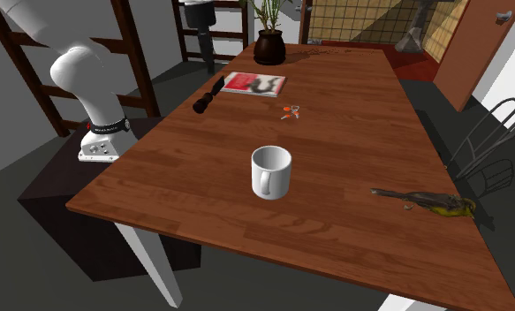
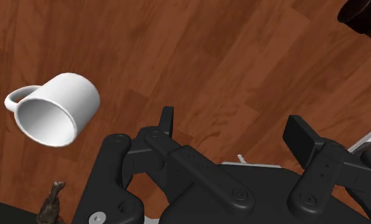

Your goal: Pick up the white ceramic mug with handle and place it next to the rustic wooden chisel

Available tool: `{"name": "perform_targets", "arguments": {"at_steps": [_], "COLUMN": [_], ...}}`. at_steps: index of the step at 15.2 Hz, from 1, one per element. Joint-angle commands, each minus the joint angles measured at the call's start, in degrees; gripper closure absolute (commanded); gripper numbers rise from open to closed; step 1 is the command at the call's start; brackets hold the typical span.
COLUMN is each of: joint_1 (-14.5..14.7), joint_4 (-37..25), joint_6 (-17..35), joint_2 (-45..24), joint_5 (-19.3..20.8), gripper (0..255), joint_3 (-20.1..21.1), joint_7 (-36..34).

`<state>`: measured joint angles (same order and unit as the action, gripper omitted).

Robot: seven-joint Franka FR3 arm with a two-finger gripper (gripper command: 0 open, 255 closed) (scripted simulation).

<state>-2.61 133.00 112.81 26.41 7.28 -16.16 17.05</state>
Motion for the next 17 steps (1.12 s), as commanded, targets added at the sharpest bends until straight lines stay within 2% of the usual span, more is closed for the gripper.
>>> {"name": "perform_targets", "arguments": {"at_steps": [1,8,13,17], "joint_1": [-0.12,-0.37,-1.79,-4.62], "joint_4": [-1.64,-9.13,-16.79,-24.44], "joint_6": [2.12,8.22,10.5,10.71], "joint_2": [-3.68,-17.94,-29.46,-39.08], "joint_5": [-0.32,-4.98,-11.46,-17.3], "gripper": [0,0,0,0], "joint_3": [-2.13,-8.69,-11.67,-12.19], "joint_7": [2.65,12.6,20.74,26.88]}}
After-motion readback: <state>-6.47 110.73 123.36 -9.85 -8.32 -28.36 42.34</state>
